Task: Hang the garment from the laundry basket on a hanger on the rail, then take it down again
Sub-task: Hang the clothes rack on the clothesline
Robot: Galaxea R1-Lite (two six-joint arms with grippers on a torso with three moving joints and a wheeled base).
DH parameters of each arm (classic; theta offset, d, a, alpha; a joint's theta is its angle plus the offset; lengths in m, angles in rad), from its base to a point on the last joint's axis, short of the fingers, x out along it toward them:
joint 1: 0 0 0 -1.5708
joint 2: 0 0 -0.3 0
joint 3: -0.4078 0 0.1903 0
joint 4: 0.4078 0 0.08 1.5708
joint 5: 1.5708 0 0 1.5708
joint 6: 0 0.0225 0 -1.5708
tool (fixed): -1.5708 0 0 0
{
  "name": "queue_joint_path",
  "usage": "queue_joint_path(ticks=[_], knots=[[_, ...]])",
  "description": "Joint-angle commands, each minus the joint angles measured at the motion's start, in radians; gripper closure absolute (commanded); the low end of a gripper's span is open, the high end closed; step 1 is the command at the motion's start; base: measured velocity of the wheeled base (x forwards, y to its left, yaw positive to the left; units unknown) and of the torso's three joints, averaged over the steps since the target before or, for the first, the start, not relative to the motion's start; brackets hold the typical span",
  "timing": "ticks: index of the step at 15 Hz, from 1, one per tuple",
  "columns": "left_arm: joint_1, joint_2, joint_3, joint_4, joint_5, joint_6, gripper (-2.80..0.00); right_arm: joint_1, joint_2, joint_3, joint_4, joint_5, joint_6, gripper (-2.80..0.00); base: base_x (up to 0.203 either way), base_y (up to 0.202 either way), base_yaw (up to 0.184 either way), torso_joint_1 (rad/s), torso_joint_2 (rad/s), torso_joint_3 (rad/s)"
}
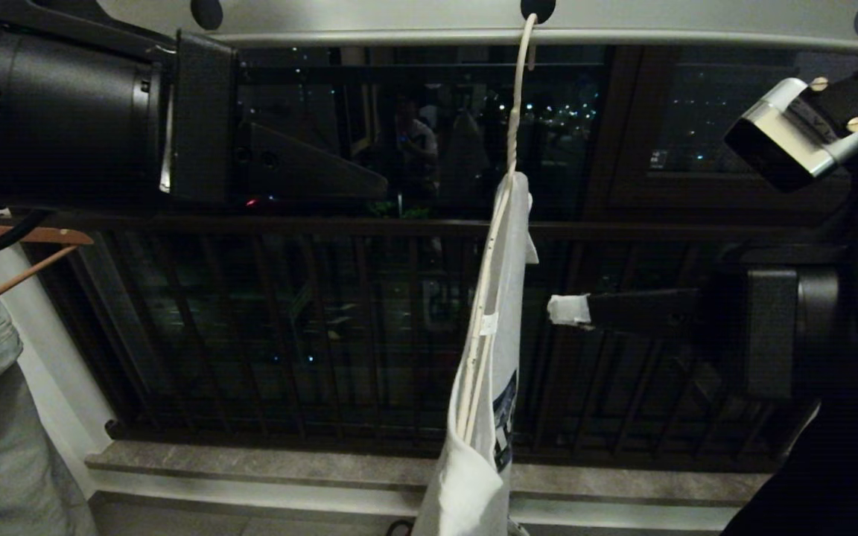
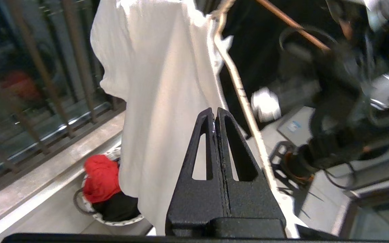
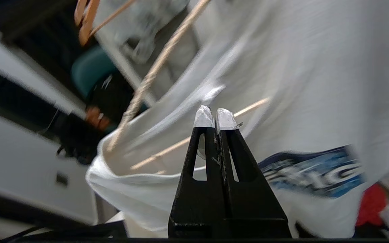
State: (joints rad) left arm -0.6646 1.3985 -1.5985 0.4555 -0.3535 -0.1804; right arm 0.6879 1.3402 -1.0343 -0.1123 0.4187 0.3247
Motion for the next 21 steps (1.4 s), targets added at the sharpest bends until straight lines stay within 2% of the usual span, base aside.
queue_joint_path(ticks=[1,4,7,11,15,21], knots=[[-0.001,0.039,-0.011,0.001,0.023,0.001,0.00,0.081,0.048,-0.004,-0.004,-0.038,0.002,0.00,0.000,0.000,0.000,0.000,0.00,0.000],[-0.003,0.043,-0.014,0.000,0.028,0.001,0.00,0.144,0.065,-0.016,-0.006,-0.065,0.001,0.00,0.000,0.000,0.000,0.000,0.00,0.000],[-0.002,0.044,-0.015,0.000,0.050,0.003,0.00,0.175,0.066,-0.032,-0.005,-0.083,0.002,0.00,0.000,0.000,0.000,0.000,0.00,0.000],[-0.003,0.047,-0.027,0.000,0.064,0.002,0.00,0.223,0.098,-0.059,-0.003,-0.153,0.001,0.00,0.000,0.000,0.000,0.000,0.00,0.000],[-0.030,0.040,-0.055,0.002,0.060,0.000,0.00,0.223,0.103,-0.058,0.002,-0.203,0.002,0.00,0.000,0.000,0.000,0.000,0.00,0.000],[-0.076,0.040,-0.060,0.000,0.061,0.001,0.00,0.216,0.035,-0.020,0.047,-0.236,0.010,0.00,0.000,0.000,0.000,0.000,0.00,0.000]])
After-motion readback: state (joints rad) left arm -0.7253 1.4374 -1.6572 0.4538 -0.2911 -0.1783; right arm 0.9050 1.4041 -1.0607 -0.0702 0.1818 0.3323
